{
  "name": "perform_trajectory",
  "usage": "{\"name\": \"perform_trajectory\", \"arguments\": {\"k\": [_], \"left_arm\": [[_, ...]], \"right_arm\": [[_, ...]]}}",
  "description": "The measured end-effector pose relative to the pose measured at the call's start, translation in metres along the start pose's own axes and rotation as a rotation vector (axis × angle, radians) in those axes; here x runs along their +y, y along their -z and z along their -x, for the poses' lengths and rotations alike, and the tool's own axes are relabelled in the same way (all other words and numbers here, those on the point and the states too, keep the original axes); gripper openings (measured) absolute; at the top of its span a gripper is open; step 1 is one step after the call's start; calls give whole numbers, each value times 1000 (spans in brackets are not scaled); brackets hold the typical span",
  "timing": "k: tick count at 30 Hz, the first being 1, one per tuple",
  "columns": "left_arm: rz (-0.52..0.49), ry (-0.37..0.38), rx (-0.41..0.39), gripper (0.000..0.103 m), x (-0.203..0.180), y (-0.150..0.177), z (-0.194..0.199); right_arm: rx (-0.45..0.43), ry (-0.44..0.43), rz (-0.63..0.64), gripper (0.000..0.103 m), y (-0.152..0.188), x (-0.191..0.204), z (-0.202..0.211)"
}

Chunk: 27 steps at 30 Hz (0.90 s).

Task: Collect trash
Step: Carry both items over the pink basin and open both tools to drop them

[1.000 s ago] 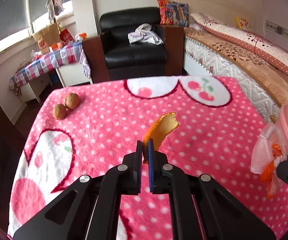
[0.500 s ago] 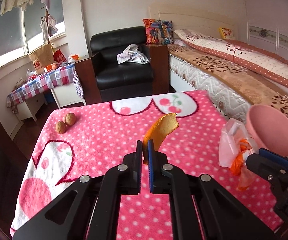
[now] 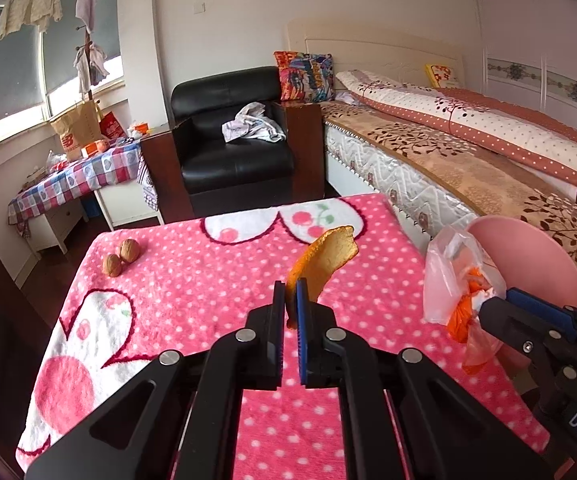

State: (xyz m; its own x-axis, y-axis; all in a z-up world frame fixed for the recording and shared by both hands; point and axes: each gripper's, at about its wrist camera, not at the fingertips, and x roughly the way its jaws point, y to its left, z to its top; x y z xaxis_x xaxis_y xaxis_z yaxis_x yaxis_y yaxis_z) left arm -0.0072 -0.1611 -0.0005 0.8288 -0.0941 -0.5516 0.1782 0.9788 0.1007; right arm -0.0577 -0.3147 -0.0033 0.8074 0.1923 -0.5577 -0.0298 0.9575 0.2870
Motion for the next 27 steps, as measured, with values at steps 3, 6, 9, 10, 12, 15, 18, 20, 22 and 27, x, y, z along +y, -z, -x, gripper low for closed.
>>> {"name": "perform_trajectory", "arguments": {"k": [3, 6, 9, 10, 12, 15, 18, 20, 22, 27], "left_arm": [[-9, 9, -6, 5, -5, -1, 3], [-16, 17, -4, 5, -10, -1, 3], [-25, 25, -6, 5, -15, -1, 2], [-29, 28, -7, 5, -18, -1, 2], [-34, 33, -10, 5, -21, -2, 1], [-42, 44, -19, 5, -28, -6, 1], [-55, 60, -32, 5, -38, -11, 0], [-64, 74, -39, 5, -45, -14, 0], [-78, 88, -46, 5, -55, -17, -2], [-95, 124, -36, 5, -74, -23, -8]], "right_arm": [[-10, 7, -6, 22, 0, -2, 5], [-16, 24, -13, 22, -3, -9, 6], [-20, 45, -30, 22, -5, -18, 8], [-24, 52, -35, 22, -5, -21, 9], [-31, 64, -42, 22, -6, -26, 11], [-41, 83, -55, 22, -7, -35, 15], [-48, 103, -68, 22, -9, -45, 18], [-53, 117, -74, 22, -9, -50, 20], [-60, 138, -84, 22, -11, -58, 23], [-72, 187, -108, 22, -14, -78, 28]]}}
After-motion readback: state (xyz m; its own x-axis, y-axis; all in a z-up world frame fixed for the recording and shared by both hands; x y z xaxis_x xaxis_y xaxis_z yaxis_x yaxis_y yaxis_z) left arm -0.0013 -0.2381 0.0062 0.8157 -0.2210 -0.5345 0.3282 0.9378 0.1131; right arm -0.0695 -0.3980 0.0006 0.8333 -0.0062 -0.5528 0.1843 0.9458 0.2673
